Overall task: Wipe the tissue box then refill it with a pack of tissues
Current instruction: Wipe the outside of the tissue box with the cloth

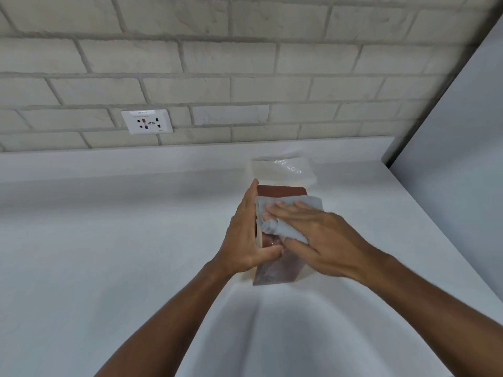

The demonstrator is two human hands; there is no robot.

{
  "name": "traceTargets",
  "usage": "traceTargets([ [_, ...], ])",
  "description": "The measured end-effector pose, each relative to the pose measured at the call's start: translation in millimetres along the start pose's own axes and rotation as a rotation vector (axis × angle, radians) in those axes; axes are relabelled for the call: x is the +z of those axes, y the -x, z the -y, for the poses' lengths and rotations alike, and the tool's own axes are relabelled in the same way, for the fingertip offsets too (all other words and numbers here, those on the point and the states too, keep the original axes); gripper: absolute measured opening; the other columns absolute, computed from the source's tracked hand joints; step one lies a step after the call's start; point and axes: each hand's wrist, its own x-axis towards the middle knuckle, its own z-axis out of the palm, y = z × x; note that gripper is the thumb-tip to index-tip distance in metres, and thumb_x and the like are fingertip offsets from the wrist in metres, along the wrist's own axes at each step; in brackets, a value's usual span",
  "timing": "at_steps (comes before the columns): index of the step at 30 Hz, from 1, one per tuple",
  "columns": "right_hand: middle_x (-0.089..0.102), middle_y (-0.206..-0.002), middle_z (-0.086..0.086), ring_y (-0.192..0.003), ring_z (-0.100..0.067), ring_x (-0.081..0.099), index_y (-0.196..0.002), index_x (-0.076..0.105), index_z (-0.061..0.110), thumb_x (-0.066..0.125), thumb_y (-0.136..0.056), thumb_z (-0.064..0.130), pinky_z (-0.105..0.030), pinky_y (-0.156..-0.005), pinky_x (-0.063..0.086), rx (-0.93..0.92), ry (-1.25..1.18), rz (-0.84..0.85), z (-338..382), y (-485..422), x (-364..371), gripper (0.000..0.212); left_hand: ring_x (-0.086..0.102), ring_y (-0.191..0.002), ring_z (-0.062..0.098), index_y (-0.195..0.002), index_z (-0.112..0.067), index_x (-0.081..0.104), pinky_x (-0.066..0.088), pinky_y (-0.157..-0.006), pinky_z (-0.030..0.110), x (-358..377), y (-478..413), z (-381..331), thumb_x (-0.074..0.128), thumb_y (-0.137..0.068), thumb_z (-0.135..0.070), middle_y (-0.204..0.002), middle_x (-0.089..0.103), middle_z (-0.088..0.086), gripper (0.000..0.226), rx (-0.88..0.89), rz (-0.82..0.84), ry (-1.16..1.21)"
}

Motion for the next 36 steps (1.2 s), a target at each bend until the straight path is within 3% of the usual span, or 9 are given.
traceTargets([
  [3,0.04,-0.151,0.01,-0.141,-0.002,0.029,-0.145,0.045,0.03,0.04,-0.097,0.038,-0.028,-0.117,0.028,0.131,0.075,-0.121,-19,-12,-15,0.05,0.033,-0.154,0.016,-0.165,-0.031,-0.004,0.035,-0.121,0.054,-1,-1,-4,0.082,-0.065,-0.067,-0.168,0.028,-0.007,0.136,0.012,0.021,0.005],
  [8,0.033,-0.154,0.013,-0.144,0.001,0.025,-0.149,0.037,0.027,0.035,-0.094,0.045,-0.024,-0.121,0.018,-0.033,-0.002,0.026,-3,4,6,0.058,0.03,-0.155,0.016,-0.164,-0.032,-0.002,0.034,-0.121,0.057,2,1,-1,0.084,-0.067,-0.051,-0.171,0.019,-0.011,0.131,0.037,-0.006,0.013],
  [12,0.036,-0.151,0.015,-0.141,0.001,0.026,-0.146,0.043,0.029,0.04,-0.095,0.038,-0.031,-0.118,0.028,0.142,-0.015,-0.145,-23,-4,-8,0.052,0.031,-0.155,0.017,-0.161,-0.043,-0.004,0.035,-0.121,0.055,0,-1,-5,0.079,-0.067,-0.075,-0.169,0.026,-0.006,0.13,0.037,0.003,0.026],
  [17,0.027,-0.158,0.009,-0.148,-0.003,0.015,-0.149,0.037,0.032,0.034,-0.097,0.042,-0.028,-0.123,0.004,0.003,0.014,-0.045,8,3,18,0.053,0.035,-0.153,0.015,-0.163,-0.031,-0.001,0.036,-0.121,0.056,2,0,-2,0.08,-0.071,-0.049,-0.167,0.031,-0.007,0.124,0.052,0.0,0.013],
  [24,0.036,-0.154,0.01,-0.146,-0.004,0.024,-0.143,0.042,0.039,0.035,-0.097,0.041,-0.033,-0.121,0.021,0.117,0.028,-0.141,-17,19,-1,0.046,0.033,-0.154,0.02,-0.162,-0.033,-0.005,0.035,-0.122,0.054,-2,2,-15,0.075,-0.067,-0.081,-0.168,0.029,0.0,0.133,0.028,0.016,0.026],
  [27,0.04,-0.153,0.004,-0.146,-0.009,0.026,-0.143,0.048,0.029,0.038,-0.096,0.036,-0.02,-0.118,0.011,0.092,0.018,-0.128,13,11,9,0.048,0.032,-0.155,0.022,-0.163,-0.037,-0.005,0.036,-0.119,0.059,-1,1,-10,0.079,-0.073,-0.067,-0.17,0.025,0.001,0.126,0.03,0.039,0.008],
  [29,0.041,-0.152,0.001,-0.145,-0.012,0.028,-0.142,0.049,0.021,0.035,-0.096,0.036,-0.022,-0.12,0.008,-0.012,0.009,-0.087,25,13,19,0.051,0.028,-0.156,0.024,-0.162,-0.045,-0.006,0.031,-0.122,0.06,-1,1,-7,0.077,-0.076,-0.071,-0.172,0.019,0.004,0.122,0.036,0.057,0.016],
  [32,0.039,-0.153,0.01,-0.145,-0.006,0.027,-0.144,0.047,0.03,0.029,-0.093,0.048,-0.033,-0.122,0.018,0.022,0.033,-0.08,1,21,8,0.056,0.028,-0.157,0.021,-0.164,-0.03,-0.005,0.032,-0.124,0.054,-2,2,-14,0.073,-0.069,-0.081,-0.172,0.019,0.002,0.133,0.032,0.046,0.016],
  [36,0.039,-0.153,0.009,-0.145,-0.005,0.027,-0.142,0.043,0.04,0.034,-0.094,0.045,-0.031,-0.121,0.021,0.118,0.064,-0.149,-13,24,0,0.049,0.034,-0.153,0.019,-0.164,-0.028,-0.004,0.038,-0.12,0.051,-1,4,-17,0.078,-0.068,-0.076,-0.169,0.027,0.001,0.135,0.031,0.03,0.033],
])
